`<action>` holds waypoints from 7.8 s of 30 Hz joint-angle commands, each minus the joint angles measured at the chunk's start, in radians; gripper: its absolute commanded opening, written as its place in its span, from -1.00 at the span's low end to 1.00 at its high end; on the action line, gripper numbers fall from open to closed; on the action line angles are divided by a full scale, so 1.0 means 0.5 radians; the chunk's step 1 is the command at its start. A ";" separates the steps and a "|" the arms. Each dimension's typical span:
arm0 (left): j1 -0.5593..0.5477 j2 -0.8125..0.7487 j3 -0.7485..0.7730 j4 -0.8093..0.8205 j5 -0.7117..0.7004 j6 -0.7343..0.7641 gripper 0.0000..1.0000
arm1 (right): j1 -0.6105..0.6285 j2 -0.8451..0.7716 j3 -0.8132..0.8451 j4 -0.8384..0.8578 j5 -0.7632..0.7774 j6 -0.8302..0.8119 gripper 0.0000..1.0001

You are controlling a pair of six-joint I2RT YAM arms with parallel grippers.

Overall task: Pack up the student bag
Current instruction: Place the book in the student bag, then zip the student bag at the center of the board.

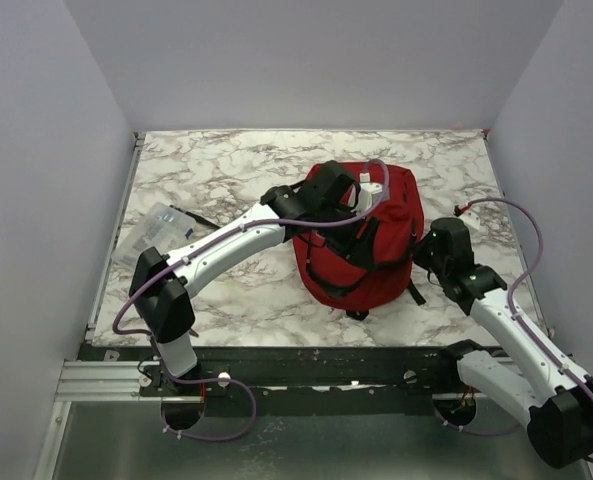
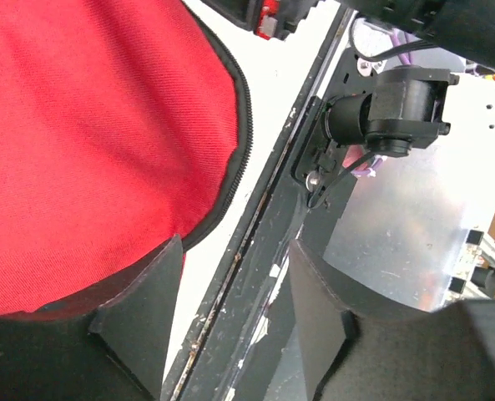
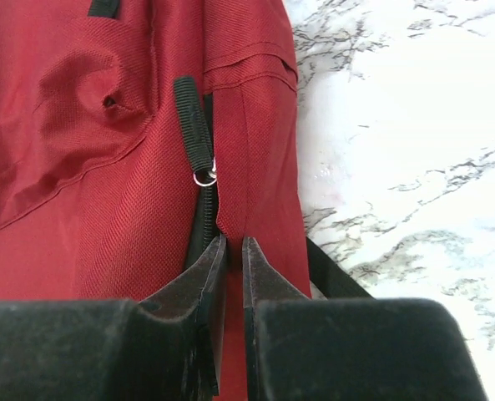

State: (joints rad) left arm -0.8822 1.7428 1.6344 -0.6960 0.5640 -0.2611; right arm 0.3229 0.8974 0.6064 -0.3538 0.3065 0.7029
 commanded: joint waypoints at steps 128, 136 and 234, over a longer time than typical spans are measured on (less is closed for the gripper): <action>-0.080 -0.117 -0.080 0.146 0.055 -0.076 0.28 | -0.011 -0.028 0.235 -1.040 -1.437 0.008 -0.99; -0.068 -0.166 -0.147 0.229 0.047 -0.094 0.28 | -0.011 -0.111 0.593 -1.248 -0.383 0.101 -0.99; -0.040 -0.406 -0.411 0.594 0.009 -0.095 0.34 | -0.097 -0.205 0.043 -0.833 -1.742 -0.274 -0.99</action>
State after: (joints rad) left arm -0.9024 1.6234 1.4857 -0.5148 0.5961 -0.3241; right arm 0.2729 0.7918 0.5797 -0.7105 -0.4225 0.6750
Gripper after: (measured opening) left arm 0.663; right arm 0.006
